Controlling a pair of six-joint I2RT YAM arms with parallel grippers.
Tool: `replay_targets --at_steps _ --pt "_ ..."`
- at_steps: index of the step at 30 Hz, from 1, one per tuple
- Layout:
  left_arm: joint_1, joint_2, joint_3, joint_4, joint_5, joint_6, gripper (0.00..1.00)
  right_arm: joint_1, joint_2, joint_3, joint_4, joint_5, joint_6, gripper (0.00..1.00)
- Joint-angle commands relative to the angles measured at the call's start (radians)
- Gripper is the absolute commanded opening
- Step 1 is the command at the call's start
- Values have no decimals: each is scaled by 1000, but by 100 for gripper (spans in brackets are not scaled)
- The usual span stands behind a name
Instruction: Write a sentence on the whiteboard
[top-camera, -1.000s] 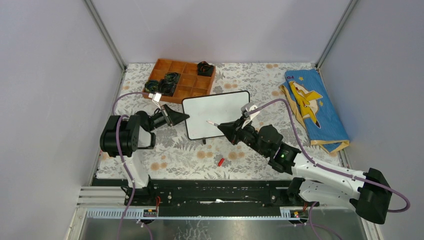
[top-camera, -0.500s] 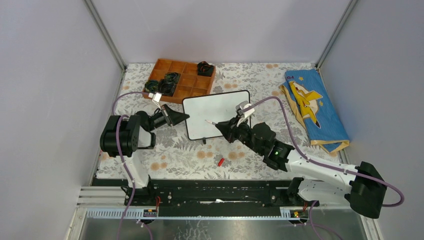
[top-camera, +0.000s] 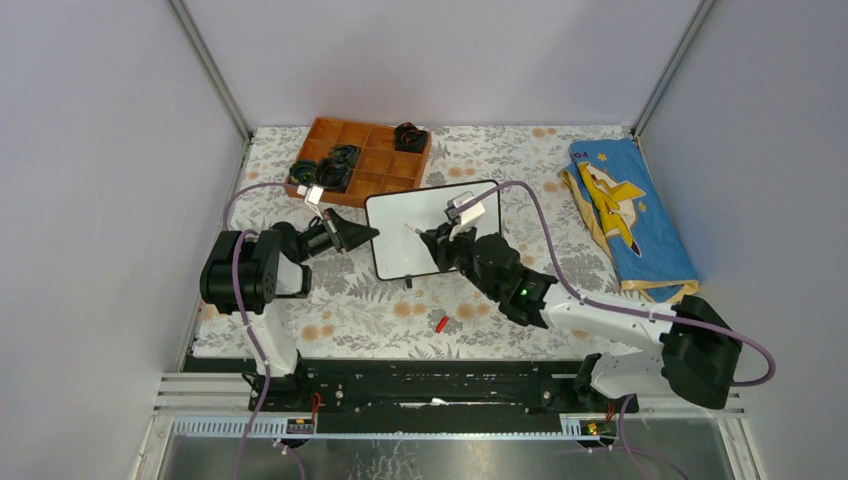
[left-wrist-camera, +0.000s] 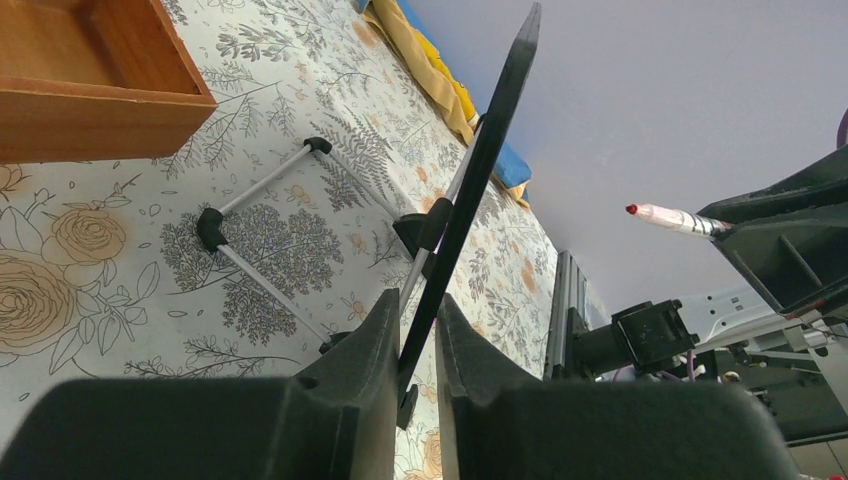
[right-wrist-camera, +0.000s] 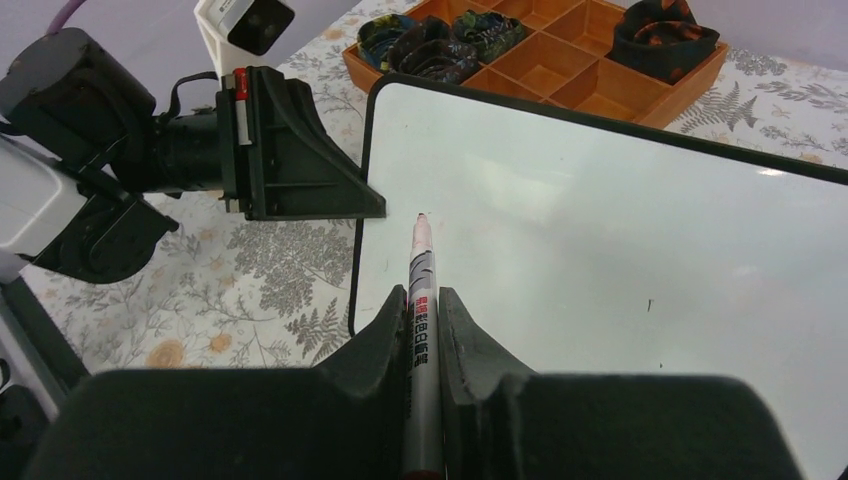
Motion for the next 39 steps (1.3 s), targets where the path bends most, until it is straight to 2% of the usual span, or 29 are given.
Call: replay_targets --at_steps 1,26,39 --pt "0 -4 -12 70 -9 16 18 17 65 83 61 67 -46 0" --pt "-2 -14 -16 70 -12 23 15 29 260 211 71 153 -76 0" --pt "-3 -17 -16 70 -13 24 14 29 289 223 131 145 -54 0"
